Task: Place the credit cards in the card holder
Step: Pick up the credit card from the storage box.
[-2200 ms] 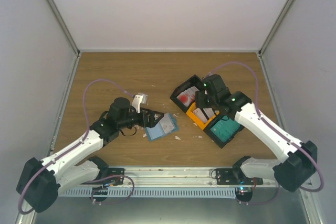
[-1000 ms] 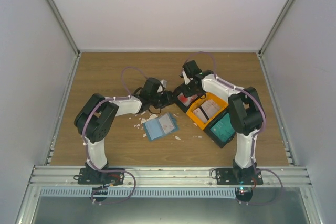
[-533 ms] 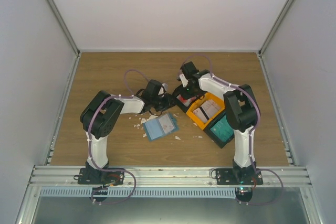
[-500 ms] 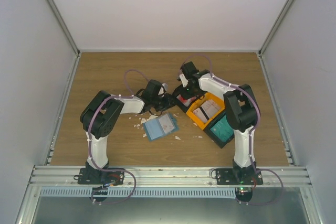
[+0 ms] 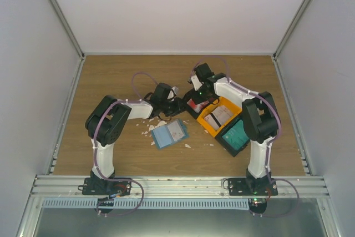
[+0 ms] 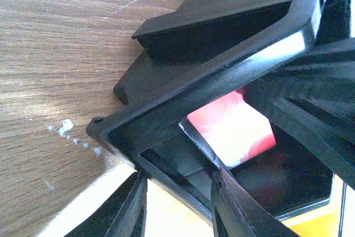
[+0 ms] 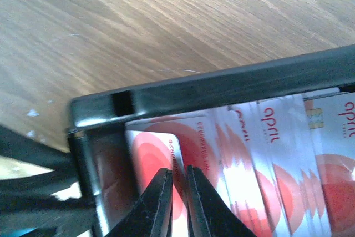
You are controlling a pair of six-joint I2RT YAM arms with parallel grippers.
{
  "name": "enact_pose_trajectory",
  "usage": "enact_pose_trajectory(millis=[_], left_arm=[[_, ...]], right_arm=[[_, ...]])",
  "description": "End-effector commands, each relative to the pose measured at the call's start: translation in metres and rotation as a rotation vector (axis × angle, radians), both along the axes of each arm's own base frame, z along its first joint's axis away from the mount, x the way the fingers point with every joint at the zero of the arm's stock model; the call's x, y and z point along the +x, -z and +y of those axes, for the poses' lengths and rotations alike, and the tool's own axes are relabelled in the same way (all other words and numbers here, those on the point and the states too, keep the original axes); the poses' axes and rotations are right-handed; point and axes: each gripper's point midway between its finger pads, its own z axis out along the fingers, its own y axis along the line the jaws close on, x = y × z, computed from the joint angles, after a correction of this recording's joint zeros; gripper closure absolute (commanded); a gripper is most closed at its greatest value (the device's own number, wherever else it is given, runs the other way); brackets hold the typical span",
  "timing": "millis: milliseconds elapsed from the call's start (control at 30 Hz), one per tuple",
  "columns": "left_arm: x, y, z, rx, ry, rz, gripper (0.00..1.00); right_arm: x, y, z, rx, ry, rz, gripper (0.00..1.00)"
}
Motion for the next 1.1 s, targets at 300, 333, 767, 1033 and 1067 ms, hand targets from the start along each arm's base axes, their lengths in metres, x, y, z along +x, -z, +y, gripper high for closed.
enact_pose_trajectory(millis=[300, 333, 767, 1033, 1067], left_arm=[[0.013, 0.000, -0.002, -0.004, 0.005, -0.045, 0.66], [0.013, 0.001, -0.002, -0.003, 0.006, -0.046, 0.66], [0.012, -0.019, -0.002, -0.032, 0.028, -0.104, 0.60], [0.007, -0.060, 0.001, -0.060, 0.053, -0.228, 0.47], [0.006, -0.066, 0.002, -0.068, 0.055, -0.243, 0.46]], right_arm=[[-0.045, 0.005, 0.010, 0.089, -0.054, 0.118, 0.87], [-0.043, 0.007, 0.008, 0.076, -0.045, 0.113, 0.86], [-0.018, -0.018, 0.010, 0.071, -0.007, 0.008, 0.99], [-0.004, -0.077, 0.008, 0.149, 0.056, -0.140, 0.99], [-0.004, -0.084, 0.007, 0.163, 0.062, -0.153, 1.00]])
